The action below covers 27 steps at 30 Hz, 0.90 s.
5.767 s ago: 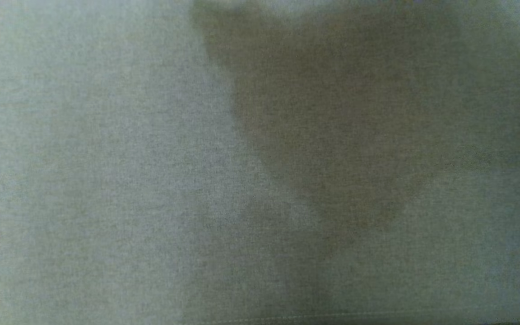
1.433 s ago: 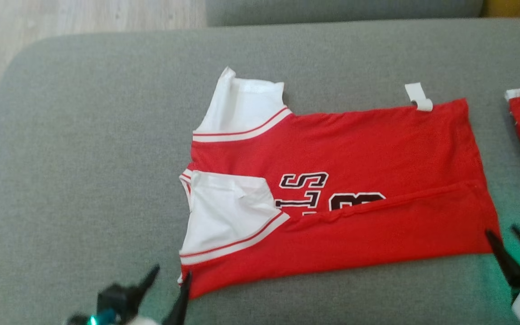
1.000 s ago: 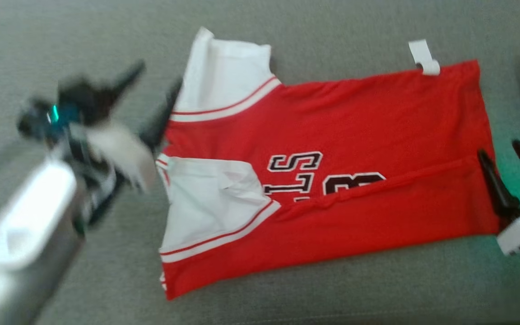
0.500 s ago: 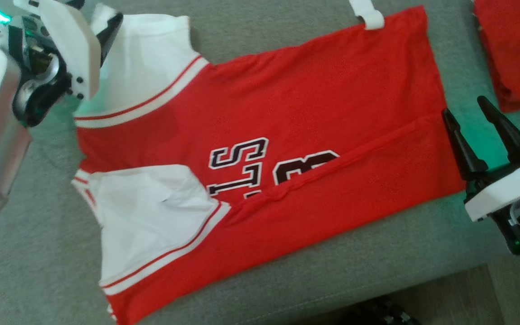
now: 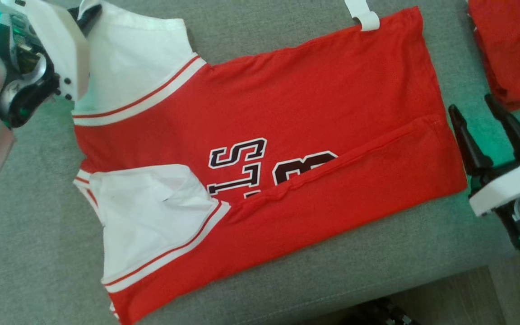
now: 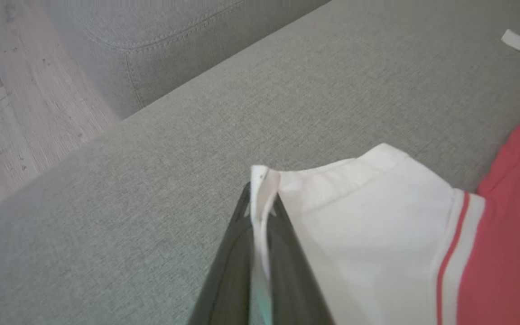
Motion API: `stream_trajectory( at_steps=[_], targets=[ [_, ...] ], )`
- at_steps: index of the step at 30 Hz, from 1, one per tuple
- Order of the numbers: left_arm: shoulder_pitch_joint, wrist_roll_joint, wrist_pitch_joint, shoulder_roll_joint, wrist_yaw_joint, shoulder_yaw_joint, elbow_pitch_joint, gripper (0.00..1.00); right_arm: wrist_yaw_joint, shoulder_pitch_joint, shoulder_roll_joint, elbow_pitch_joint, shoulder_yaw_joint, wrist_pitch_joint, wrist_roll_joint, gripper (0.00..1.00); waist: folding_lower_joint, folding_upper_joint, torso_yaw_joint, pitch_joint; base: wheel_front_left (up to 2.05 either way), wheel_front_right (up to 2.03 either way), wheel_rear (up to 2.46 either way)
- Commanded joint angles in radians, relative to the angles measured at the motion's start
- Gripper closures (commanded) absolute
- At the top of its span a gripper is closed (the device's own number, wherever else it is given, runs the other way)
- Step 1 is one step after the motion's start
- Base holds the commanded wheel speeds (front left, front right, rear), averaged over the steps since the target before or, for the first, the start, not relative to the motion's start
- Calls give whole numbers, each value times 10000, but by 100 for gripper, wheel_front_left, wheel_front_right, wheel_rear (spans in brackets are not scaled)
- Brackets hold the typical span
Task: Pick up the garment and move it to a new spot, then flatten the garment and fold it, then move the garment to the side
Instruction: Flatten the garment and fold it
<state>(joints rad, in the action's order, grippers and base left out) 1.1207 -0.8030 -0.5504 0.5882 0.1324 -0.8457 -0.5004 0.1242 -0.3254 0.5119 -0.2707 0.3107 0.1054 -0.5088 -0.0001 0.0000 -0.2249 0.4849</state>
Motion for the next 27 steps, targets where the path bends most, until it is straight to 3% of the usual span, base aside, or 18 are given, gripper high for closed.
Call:
stream_trajectory(
  at_steps=[1, 7, 14, 22, 23, 24, 25, 26, 27],
  targets=[
    [562, -69, 136, 506, -19, 291, 294, 100, 65, -215, 304, 197, 28, -39, 38, 0, 1, 0, 86, -98, 0, 0, 0],
    [773, -267, 500, 640, -18, -190, 419, 100, 65, -1614, 180, -305, 427, -963, -476, 0, 1, 0, 252, -162, 0, 0, 0],
    [1176, -522, 863, 513, -18, -816, 405, 100, 65, -3986, -214, -2292, 1376, -2194, -760, 0, 1, 0, 634, -46, 0, 0, 0],
    [1393, -765, 1266, 512, -18, -1267, 269, 100, 65, -5086, -860, -4014, 1898, -2163, -962, 0, 1, 0, 863, -25, 0, 0, 0],
    [1429, -807, 1322, 502, -18, -1314, 247, 100, 65, -5206, -923, -4190, 1963, -2073, -1006, 22, 1, 0, 902, -10, 0, 0, 0],
    [1460, -849, 1367, 497, -18, -1368, 224, 100, 65, -5319, -975, -4337, 2045, -1992, -1064, 33, 1, 0, 937, 1, 0, 0, 0],
    [1488, -887, 1401, 498, -18, -1425, 201, 100, 65, -5429, -1010, -4473, 2124, -1923, -1122, 84, 1, 0, 962, 9, 0, 0, 0],
    [1522, -919, 1428, 500, -18, -1484, 175, 100, 65, -5549, -1016, -4585, 2214, -1804, -1137, 96, 1, 0, 984, 17, 0, 0, 0],
    [1557, -949, 1455, 498, -18, -1540, 150, 100, 65, -5666, -1010, -4714, 2285, -1687, -1145, 100, 1, 0, 1004, 27, 0, 0, 0]
  ],
)
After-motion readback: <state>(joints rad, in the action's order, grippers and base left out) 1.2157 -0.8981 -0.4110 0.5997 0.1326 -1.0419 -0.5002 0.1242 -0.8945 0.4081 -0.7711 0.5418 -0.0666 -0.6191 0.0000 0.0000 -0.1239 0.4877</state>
